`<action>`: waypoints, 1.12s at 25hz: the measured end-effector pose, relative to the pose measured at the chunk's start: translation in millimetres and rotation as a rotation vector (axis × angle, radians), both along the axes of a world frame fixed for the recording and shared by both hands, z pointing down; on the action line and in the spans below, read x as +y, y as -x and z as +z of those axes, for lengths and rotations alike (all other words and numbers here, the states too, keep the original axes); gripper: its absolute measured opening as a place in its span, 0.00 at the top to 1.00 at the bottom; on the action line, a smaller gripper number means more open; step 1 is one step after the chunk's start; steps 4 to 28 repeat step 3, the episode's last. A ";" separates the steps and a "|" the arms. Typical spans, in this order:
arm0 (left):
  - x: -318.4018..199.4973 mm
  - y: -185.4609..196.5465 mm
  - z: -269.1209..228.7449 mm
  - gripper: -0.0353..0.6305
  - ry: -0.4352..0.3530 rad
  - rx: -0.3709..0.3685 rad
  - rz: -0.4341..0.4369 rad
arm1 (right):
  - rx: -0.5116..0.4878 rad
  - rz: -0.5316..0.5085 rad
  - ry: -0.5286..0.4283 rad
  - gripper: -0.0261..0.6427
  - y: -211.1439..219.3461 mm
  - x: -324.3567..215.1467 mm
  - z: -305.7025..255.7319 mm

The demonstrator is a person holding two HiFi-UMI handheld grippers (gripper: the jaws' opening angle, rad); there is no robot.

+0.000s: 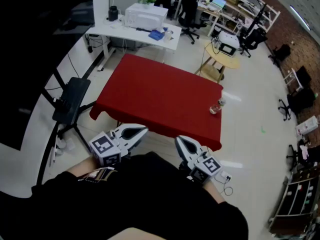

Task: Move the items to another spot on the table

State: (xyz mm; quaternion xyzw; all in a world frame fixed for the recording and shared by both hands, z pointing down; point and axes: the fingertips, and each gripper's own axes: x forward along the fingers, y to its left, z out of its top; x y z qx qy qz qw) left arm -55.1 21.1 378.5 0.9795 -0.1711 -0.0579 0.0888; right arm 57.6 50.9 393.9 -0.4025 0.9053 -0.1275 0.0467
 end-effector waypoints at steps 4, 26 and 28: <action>1.4 0.0 0.7 0.94 0.002 0.002 -0.002 | 0.003 -0.003 -0.002 0.96 -0.2 1.4 0.5; 1.4 0.0 0.7 0.94 0.002 0.002 -0.002 | 0.003 -0.003 -0.002 0.96 -0.2 1.4 0.5; 1.4 0.0 0.7 0.94 0.002 0.002 -0.002 | 0.003 -0.003 -0.002 0.96 -0.2 1.4 0.5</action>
